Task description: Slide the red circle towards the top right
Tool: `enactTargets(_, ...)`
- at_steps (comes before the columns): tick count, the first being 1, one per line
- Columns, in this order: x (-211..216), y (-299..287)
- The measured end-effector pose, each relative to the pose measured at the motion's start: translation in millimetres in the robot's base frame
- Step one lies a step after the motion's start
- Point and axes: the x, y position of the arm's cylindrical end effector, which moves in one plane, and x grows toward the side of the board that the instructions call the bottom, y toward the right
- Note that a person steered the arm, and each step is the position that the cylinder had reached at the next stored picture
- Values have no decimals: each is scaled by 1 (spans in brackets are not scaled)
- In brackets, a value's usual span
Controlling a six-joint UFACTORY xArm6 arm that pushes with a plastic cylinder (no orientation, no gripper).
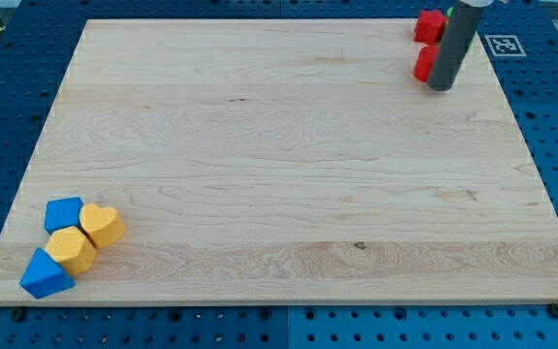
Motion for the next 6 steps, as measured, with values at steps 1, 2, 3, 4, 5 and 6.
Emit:
enactTargets(1, -17, -2)
enactTargets(2, -18, -9)
enactTargets(3, -18, -36)
enactTargets(4, -20, -53)
enactTargets(5, -25, -47)
enactTargets(6, -30, -27)
